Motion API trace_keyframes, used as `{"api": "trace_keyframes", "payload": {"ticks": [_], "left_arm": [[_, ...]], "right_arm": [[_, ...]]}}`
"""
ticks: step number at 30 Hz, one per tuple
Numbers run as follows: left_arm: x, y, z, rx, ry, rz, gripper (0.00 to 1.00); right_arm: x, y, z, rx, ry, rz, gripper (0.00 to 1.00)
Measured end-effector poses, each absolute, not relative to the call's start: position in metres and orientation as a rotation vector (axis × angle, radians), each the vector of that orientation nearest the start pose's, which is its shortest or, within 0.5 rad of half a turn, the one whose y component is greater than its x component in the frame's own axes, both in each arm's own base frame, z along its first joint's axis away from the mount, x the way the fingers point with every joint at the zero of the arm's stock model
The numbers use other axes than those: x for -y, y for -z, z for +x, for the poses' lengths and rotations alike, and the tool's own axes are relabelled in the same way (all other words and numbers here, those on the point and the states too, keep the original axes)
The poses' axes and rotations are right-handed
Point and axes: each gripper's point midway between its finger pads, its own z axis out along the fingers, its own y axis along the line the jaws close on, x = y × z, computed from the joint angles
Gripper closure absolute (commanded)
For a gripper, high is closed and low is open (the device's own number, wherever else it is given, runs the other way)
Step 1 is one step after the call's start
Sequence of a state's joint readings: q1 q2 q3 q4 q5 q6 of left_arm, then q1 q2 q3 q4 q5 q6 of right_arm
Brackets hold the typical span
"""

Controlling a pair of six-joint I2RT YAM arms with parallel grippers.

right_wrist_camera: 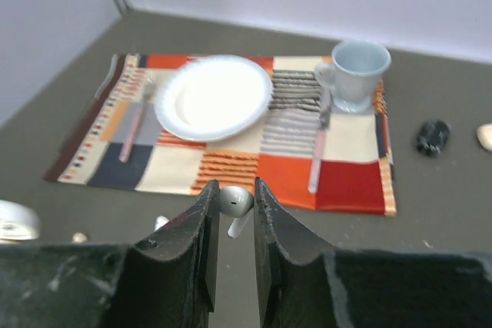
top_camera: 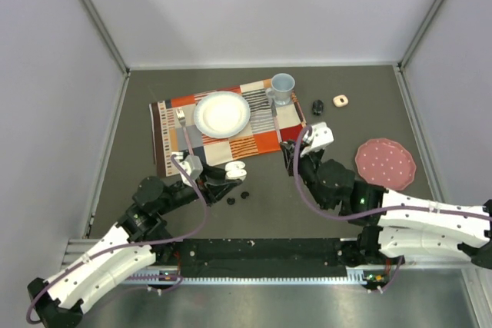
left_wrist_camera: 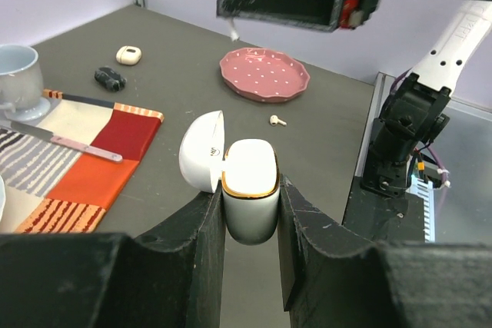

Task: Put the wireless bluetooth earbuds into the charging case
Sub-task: Insert the right earbud into the right side groove of the charging case.

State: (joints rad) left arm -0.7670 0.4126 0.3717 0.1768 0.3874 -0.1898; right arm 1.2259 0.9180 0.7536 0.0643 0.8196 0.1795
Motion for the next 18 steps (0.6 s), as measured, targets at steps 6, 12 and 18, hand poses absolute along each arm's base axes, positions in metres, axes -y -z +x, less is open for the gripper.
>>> {"api": "trace_keyframes", "payload": {"ticks": [6, 12, 18], "left_arm": [[0.238, -0.254, 0.142, -1.349, 1.061, 0.725, 1.00], [0.237, -0.257, 0.142, -1.326, 1.057, 0.715, 1.00], [0.234, -0.261, 0.141, -1.279, 1.047, 0.717, 1.00]], "right_arm": [[-0.266, -0.321, 0.198, -1.501, -0.491, -0.249, 0.95], [-0.285, -0.337, 0.181, -1.443, -0.597, -0.272, 0.95], [-0.312, -0.335, 0.166, -1.423, -0.695, -0.353, 0.95]]}}
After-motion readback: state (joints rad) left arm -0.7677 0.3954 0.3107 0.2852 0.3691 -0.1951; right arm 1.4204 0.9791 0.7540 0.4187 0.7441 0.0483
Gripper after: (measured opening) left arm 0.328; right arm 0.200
